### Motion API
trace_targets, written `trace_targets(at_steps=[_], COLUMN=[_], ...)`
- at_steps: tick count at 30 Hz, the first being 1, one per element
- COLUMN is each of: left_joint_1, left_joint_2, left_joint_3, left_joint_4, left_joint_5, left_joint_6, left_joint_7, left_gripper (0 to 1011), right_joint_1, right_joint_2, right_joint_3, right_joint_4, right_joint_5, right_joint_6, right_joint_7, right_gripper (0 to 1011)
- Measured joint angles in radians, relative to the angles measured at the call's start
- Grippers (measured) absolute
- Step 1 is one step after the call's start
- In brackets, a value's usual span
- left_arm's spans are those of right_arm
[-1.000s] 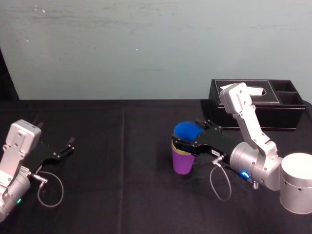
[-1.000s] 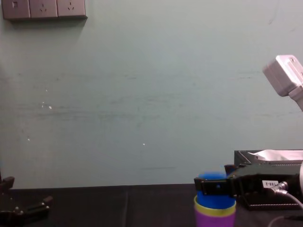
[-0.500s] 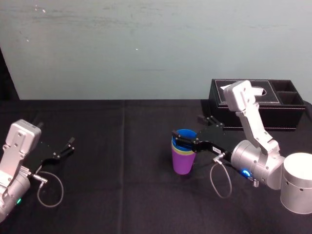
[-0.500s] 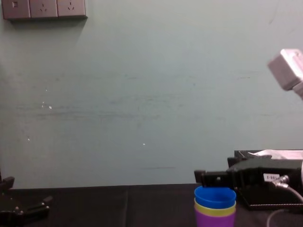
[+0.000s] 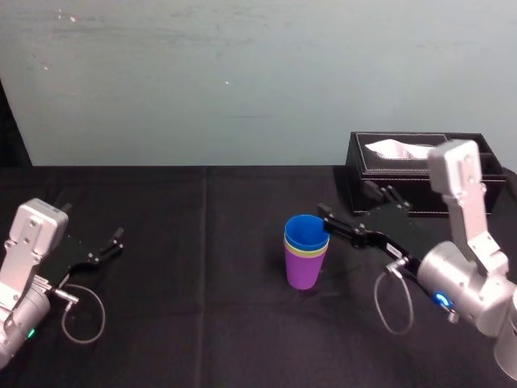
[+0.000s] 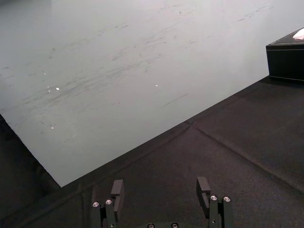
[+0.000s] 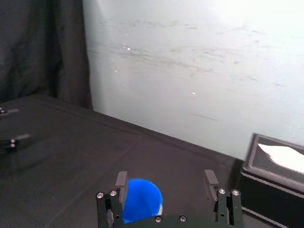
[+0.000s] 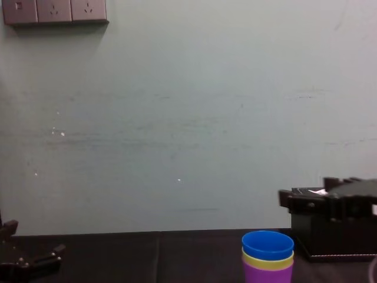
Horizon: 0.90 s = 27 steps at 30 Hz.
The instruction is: Stack the three plastic cups sequentially using one hand.
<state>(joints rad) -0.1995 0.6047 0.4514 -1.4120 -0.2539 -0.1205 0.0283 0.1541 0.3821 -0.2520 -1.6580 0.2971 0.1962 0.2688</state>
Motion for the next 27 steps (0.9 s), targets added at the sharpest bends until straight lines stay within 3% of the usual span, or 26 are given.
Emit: trace_targets(at_steps=[5, 11, 19, 27], left_joint_1=[0.0, 0.0, 0.0, 0.0], left_joint_2=[0.0, 0.0, 0.0, 0.0], left_joint_3=[0.0, 0.0, 0.0, 0.0], left_joint_4=[0.0, 0.0, 0.0, 0.0], left_joint_5=[0.0, 0.0, 0.0, 0.0], left_joint_6=[0.0, 0.0, 0.0, 0.0], left_joint_7=[0.0, 0.0, 0.0, 0.0], left_gripper=[1000, 1000, 1000, 1000], right_joint_1=[-0.064, -0.146, -0.178, -0.167], right_joint_2=[0.006, -0.018, -0.043, -0.069], right_joint_3=[0.034, 0.072, 0.075, 0.069], right_joint_4=[-0.024, -0.025, 0.033, 0.083], right_joint_5=[-0.006, -0.047, -0.086, -0.116], right_joint_6=[-0.029, -0.069, -0.073, -0.073], right_joint_7=[-0.028, -0.096, -0.117, -0.117], right_gripper=[1002, 1002, 1002, 1002])
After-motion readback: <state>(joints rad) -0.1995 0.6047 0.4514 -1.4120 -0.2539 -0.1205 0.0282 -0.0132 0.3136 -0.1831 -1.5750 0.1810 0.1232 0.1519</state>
